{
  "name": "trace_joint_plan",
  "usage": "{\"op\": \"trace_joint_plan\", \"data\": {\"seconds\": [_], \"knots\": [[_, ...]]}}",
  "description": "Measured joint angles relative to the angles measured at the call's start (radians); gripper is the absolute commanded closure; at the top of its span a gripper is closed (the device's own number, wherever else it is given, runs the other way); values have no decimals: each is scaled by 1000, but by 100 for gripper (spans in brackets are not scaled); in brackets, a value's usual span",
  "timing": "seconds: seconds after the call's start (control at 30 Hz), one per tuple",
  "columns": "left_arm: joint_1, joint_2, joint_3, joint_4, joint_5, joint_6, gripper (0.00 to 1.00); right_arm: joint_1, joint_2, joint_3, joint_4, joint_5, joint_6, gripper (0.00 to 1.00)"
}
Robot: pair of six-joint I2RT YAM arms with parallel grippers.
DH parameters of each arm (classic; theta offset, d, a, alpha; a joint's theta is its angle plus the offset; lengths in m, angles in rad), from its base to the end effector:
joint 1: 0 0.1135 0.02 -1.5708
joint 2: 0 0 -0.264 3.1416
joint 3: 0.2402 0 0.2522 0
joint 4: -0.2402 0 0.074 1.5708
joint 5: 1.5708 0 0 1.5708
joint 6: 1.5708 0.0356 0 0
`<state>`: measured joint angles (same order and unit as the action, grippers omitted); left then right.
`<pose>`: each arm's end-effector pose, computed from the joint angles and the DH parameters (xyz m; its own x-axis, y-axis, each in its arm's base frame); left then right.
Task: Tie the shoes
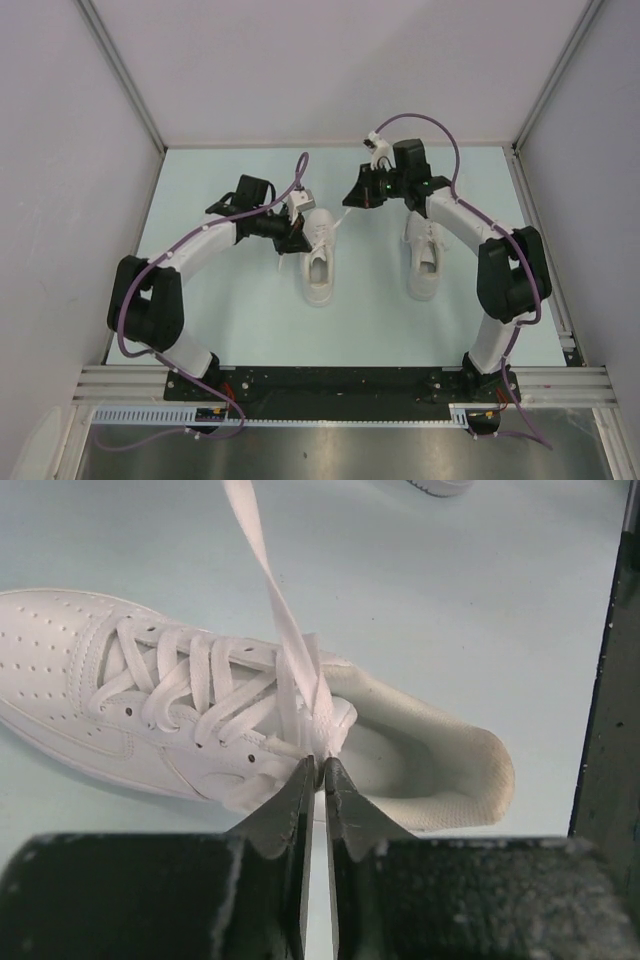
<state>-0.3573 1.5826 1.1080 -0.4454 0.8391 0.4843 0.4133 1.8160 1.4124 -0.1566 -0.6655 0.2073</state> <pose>0.2977 -0.1394 0.2411 -0.3542 0.4643 -0.8118 0.9276 0.2849 -0.2418 0.3752 0.1885 0.2744 -0.6398 -0.1038 -0.7615 -0.6778 0.5433 0.4954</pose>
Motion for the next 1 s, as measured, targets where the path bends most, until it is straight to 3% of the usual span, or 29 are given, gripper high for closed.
{"op": "trace_joint_plan", "data": {"seconds": [0.07, 0.2, 0.33, 0.5, 1.0], "knots": [[7, -8, 0, -14, 5, 9, 66, -22, -16, 0, -8, -5, -1, 100], [47, -36, 0, -39, 17, 43, 59, -23, -33, 0, -26, -23, -7, 100], [94, -84, -23, -122, -10, 237, 54, -17, -34, 0, -55, -43, -21, 100], [95, -127, -143, -204, -74, 483, 53, -18, -39, 0, -78, -51, -32, 100], [0, 27, -180, -158, -218, 701, 51, -34, -72, 0, -128, -63, -55, 100]]}}
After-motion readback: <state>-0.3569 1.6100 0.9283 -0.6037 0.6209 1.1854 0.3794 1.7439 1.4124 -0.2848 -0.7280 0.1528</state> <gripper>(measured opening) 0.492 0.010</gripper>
